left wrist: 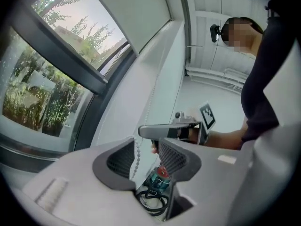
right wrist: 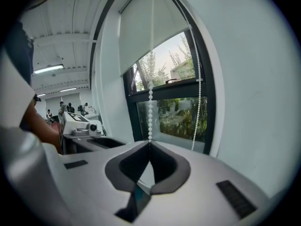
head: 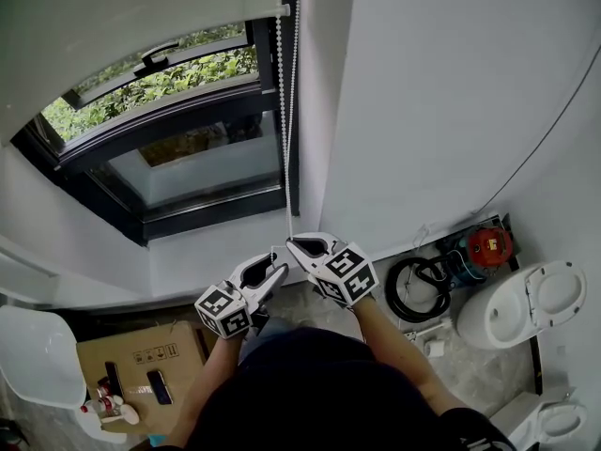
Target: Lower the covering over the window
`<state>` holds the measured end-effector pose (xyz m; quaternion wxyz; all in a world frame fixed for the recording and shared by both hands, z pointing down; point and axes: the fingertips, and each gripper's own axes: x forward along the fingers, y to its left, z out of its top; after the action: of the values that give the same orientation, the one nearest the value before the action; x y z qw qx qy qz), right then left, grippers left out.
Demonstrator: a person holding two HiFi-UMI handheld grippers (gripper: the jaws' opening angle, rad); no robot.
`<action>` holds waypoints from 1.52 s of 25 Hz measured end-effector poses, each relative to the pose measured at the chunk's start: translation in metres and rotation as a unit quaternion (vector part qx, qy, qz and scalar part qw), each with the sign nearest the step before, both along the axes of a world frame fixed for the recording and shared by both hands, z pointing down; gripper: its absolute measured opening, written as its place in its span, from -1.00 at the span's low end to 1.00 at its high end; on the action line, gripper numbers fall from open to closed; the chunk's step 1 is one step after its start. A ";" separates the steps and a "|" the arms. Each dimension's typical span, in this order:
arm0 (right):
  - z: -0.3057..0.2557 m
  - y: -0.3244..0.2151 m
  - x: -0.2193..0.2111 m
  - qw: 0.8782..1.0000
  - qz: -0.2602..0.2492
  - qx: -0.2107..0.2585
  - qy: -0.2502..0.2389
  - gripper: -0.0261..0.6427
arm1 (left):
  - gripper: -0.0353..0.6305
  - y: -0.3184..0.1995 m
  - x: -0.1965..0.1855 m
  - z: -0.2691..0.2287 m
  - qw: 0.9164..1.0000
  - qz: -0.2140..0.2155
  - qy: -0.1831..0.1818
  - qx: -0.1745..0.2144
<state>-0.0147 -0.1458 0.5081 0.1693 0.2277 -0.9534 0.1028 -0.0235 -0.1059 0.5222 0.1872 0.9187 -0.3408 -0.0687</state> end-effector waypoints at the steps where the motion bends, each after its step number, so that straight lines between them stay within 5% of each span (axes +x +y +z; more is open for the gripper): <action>1: 0.000 -0.002 0.000 1.000 0.003 -0.002 -0.002 -0.88 | -0.46 -0.001 -0.001 -0.006 1.000 -0.002 0.005 0.006; 7: 0.002 -0.004 0.001 1.000 0.006 0.002 0.008 -0.88 | -0.46 -0.002 0.002 -0.026 1.000 0.001 -0.003 0.024; 11: 0.046 0.010 0.003 0.996 -0.018 -0.022 0.090 -0.89 | -0.46 -0.001 -0.002 -0.028 0.999 0.002 -0.034 0.030; 16: 0.069 0.024 0.007 0.996 -0.010 -0.057 0.073 -0.88 | -0.46 -0.001 -0.006 -0.040 0.997 0.008 -0.058 0.042; 21: 0.071 0.014 0.015 0.995 0.003 -0.063 0.078 -0.88 | -0.46 0.008 -0.010 0.008 0.987 0.055 -0.149 -0.035; 24: 0.070 0.017 0.014 0.995 0.002 -0.060 0.076 -0.88 | -0.46 0.007 -0.030 0.026 0.981 0.029 -0.187 -0.051; 31: 0.070 0.020 0.008 0.995 -0.011 -0.052 0.083 -0.88 | -0.46 -0.010 -0.067 0.002 0.987 -0.056 -0.146 -0.035; 38: 0.071 0.019 0.012 0.995 -0.010 -0.052 0.081 -0.88 | -0.46 -0.022 -0.048 -0.053 0.992 -0.052 -0.111 0.027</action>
<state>-0.0024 -0.1264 0.5791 0.2588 0.2163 -0.9321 0.1320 -0.0720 -0.1280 0.4687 0.1191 0.9064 -0.4050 0.0151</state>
